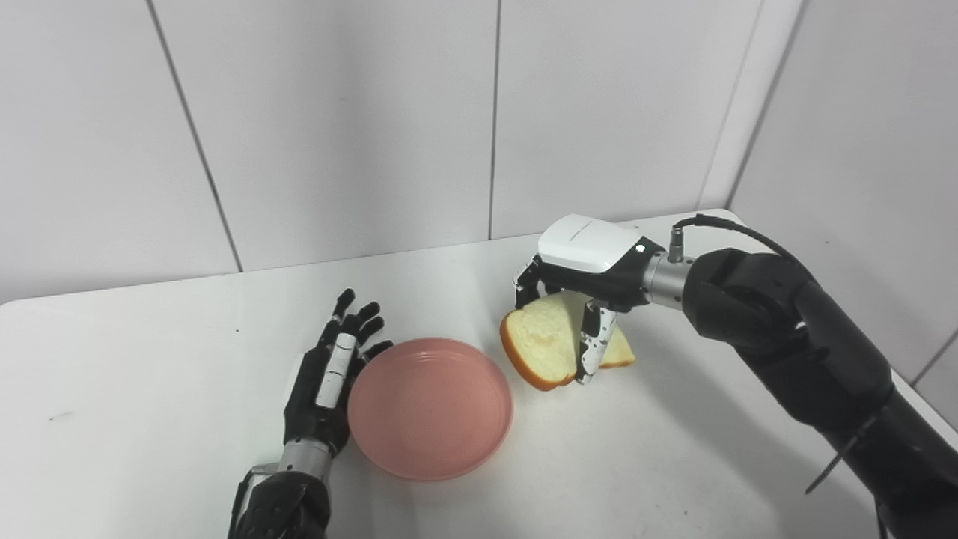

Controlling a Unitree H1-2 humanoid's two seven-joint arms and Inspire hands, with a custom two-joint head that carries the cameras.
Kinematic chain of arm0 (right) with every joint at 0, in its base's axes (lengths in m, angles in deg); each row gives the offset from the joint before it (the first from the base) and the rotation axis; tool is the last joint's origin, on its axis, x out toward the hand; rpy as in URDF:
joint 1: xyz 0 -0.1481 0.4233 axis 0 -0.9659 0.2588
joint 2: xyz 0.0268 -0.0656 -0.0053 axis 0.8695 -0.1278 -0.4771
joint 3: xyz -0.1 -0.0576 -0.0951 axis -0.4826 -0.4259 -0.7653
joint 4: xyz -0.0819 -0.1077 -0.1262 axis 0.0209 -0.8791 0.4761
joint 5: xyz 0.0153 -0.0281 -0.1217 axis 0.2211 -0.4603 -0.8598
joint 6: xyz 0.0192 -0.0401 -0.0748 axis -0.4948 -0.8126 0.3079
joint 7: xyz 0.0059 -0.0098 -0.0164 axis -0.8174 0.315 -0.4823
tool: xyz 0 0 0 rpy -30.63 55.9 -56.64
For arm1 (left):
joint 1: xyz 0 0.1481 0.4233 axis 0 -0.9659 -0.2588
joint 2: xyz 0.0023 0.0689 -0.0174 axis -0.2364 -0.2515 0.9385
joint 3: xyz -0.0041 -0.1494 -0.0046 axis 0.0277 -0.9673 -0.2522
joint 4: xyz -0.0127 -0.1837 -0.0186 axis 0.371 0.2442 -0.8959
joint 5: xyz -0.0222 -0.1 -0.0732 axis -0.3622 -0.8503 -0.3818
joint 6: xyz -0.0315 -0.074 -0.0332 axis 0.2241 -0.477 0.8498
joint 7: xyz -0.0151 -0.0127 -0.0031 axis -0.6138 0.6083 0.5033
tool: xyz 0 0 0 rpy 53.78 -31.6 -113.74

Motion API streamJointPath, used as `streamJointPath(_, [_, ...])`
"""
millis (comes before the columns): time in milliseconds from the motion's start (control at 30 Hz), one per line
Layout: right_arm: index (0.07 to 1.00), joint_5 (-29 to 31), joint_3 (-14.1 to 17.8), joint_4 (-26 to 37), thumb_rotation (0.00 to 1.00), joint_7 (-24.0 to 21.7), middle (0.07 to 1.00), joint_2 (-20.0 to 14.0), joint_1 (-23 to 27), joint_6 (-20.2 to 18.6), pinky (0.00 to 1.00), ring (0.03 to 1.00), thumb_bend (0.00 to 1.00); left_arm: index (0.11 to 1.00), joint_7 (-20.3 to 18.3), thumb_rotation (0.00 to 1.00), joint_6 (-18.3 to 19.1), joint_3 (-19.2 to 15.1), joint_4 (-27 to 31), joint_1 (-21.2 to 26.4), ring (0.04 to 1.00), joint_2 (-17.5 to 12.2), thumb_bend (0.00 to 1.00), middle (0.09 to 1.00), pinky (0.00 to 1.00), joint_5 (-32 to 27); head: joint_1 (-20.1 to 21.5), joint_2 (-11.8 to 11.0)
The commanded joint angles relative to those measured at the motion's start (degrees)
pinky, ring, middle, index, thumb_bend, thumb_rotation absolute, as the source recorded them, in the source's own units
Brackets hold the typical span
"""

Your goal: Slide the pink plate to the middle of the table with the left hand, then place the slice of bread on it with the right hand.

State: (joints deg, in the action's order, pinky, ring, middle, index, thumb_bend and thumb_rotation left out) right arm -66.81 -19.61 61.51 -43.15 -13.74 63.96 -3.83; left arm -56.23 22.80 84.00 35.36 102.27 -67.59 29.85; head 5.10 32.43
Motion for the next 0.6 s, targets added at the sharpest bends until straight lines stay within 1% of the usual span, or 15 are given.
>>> streamJointPath(0, [0.49,-0.76,0.36,2.33,0.14,-0.93,0.603,0.2,3.22,-2.97,0.41,0.511,0.52,0.93,1.17,0.73,1.83,-0.02,-3.2,-0.86,0.874,0.69,0.85,0.868,0.76,0.42,-1.22,0.01])
streamJointPath(67, [0.489,-1.72,-0.42,2.99,0.14,-1.29,0.579,1.64,3.67,-3.57,0.41,0.501,0.53,0.932,1.48,0.73,1.32,0.21,-3.94,-0.53,0.87,0.92,0.85,0.868,0.76,0.94,-1.65,0.02])
streamJointPath(167, [0.489,-3.53,-1.76,3.3,0.14,-1.88,0.572,3.7,4.32,-4.2,0.44,0.506,0.53,0.934,1.93,0.73,0.44,0.63,-5.1,-0.17,0.867,1.52,0.84,0.872,0.77,1.4,-3.68,-0.03])
streamJointPath(267, [0.49,-4.12,-2.68,2.37,0.14,-2.03,0.571,5.57,4.76,-4.46,0.41,0.494,0.53,0.942,2.12,0.73,-0.26,0.83,-6.06,0.16,0.876,2.04,0.83,0.881,0.78,1.61,-4.47,0.01])
streamJointPath(367, [0.49,-5.01,-3.61,0.69,0.14,-1.39,0.577,6.98,5.02,-3.71,0.4,0.489,0.52,0.939,2.6,0.72,-0.35,0.63,-6.32,0.36,0.872,2.72,0.82,0.877,0.76,1.71,-6.1,0.2])
streamJointPath(400, [0.489,-5.48,-3.96,0.14,0.14,-1.18,0.59,7.44,5.1,-3.5,0.41,0.498,0.52,0.94,2.63,0.72,-0.44,0.55,-6.37,0.38,0.875,2.89,0.83,0.877,0.76,1.63,-6.1,0.2])
streamJointPath(433, [0.489,-6.03,-4.45,-0.74,0.14,-0.83,0.606,8.05,5.23,-3.23,0.43,0.518,0.53,0.939,2.79,0.72,-0.32,0.45,-6.32,0.41,0.876,3.07,0.83,0.873,0.76,1.56,-7.07,0.27])
streamJointPath(567, [0.49,-7.37,-5.75,-4.56,0.14,0.9,0.613,9.7,5.63,-1.74,0.45,0.543,0.53,0.934,3.7,0.73,-0.28,0.2,-6.33,0.54,0.876,3.4,0.83,0.867,0.75,1.89,-8.37,0.42])
